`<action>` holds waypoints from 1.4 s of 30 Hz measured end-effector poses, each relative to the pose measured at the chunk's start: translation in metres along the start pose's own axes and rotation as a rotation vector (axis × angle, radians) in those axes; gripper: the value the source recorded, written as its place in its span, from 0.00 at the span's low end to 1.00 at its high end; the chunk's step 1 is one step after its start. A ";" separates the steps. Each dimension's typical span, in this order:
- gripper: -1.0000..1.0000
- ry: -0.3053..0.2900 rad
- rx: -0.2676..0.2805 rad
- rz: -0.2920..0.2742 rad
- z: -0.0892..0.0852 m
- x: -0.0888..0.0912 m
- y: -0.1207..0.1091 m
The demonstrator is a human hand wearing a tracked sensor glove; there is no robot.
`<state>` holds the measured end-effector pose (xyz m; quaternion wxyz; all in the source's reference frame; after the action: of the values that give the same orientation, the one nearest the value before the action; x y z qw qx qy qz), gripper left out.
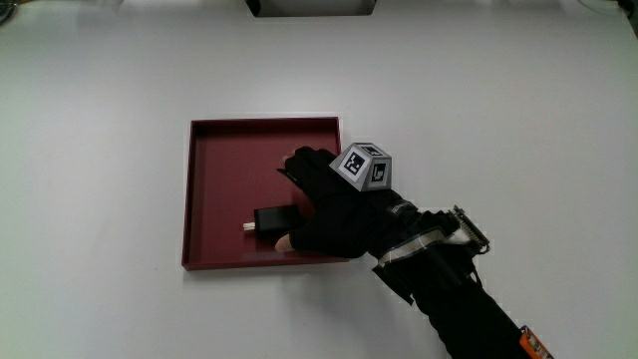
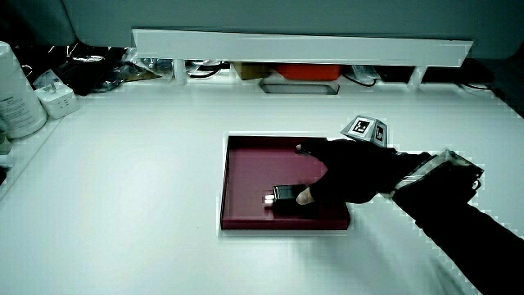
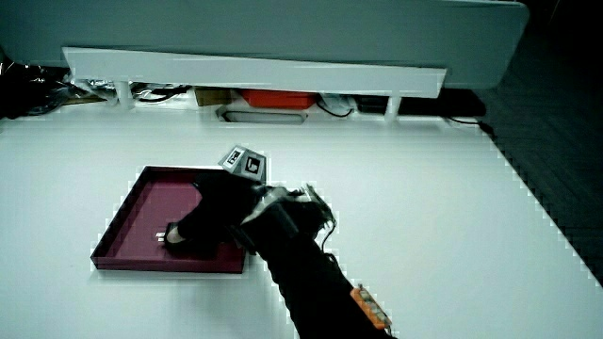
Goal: Pick charger from plate
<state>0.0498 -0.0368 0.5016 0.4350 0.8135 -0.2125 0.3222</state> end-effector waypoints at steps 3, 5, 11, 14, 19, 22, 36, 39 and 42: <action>0.50 0.001 -0.007 -0.018 -0.008 0.007 0.008; 0.50 0.005 -0.009 -0.023 -0.012 0.009 0.011; 0.50 0.004 -0.021 -0.045 -0.023 0.013 0.020; 0.50 -0.010 -0.026 -0.046 -0.027 0.013 0.022; 0.50 -0.028 -0.031 -0.066 -0.035 0.018 0.026; 0.52 -0.014 -0.004 -0.044 -0.035 0.019 0.025; 0.80 -0.053 0.103 -0.030 -0.034 0.012 0.022; 0.86 -0.057 0.125 -0.034 -0.035 0.012 0.022; 0.92 -0.056 0.117 -0.019 -0.033 0.009 0.020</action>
<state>0.0322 -0.0201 0.5333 0.3838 0.8481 -0.1979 0.3070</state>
